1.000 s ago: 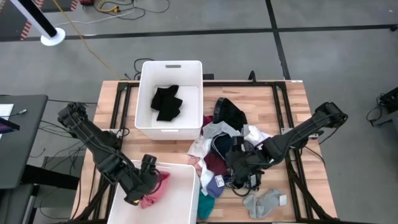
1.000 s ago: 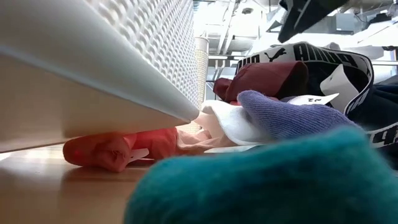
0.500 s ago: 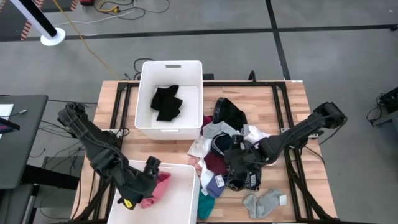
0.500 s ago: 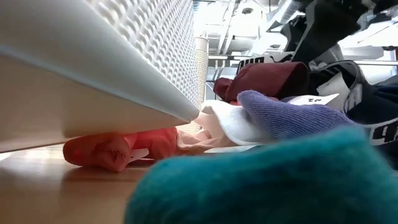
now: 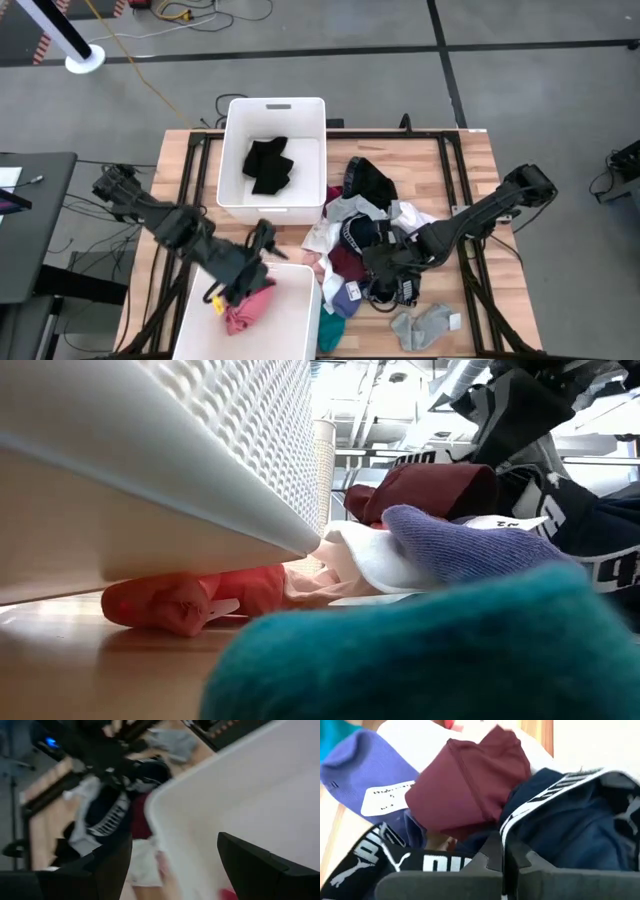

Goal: Sort clothes
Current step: Put the dark blue underwear into the top white laundry bin

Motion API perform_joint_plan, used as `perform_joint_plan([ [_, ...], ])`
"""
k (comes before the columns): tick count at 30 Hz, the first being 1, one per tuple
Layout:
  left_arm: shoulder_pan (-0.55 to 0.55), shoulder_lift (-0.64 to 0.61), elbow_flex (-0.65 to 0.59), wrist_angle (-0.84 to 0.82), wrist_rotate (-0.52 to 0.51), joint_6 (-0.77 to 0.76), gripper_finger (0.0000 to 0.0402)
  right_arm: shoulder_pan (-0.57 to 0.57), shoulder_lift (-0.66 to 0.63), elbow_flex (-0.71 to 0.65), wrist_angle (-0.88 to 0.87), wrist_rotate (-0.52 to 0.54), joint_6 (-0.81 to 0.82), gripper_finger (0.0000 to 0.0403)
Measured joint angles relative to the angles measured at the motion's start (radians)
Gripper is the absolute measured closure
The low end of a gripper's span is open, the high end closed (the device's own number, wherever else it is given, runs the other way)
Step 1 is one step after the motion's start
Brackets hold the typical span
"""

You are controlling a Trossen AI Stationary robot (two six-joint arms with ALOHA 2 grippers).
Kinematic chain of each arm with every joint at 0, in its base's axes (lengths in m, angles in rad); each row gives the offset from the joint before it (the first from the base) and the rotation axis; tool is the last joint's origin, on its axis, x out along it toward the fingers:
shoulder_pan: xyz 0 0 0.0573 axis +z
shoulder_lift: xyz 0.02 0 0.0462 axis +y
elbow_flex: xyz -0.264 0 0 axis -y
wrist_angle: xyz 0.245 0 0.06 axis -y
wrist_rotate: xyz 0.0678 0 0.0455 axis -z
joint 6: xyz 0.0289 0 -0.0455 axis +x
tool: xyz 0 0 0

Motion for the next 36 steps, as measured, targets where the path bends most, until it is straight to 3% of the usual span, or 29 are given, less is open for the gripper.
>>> perform_joint_plan([
  [7, 0.118, 0.000, 0.047, 0.046, 0.029, 0.112, 0.0113, 0.024, 0.000, 0.103, -0.072, 0.007, -0.075, 0.0399],
  [19, 0.310, 0.000, 0.054, 0.186, 0.308, 0.167, 0.0113, 0.076, 0.000, 0.385, -0.313, 0.151, -0.189, 0.0402],
  [29, 0.465, 0.002, 0.010, 0.344, 0.536, 0.120, 0.0113, 0.070, 0.000, 0.628, -0.416, 0.255, -0.343, 0.0402],
  [36, 0.535, 0.049, -0.029, 0.474, 0.606, 0.064, 0.0113, 0.051, 0.000, 0.767, -0.429, 0.352, -0.475, 0.0403],
])
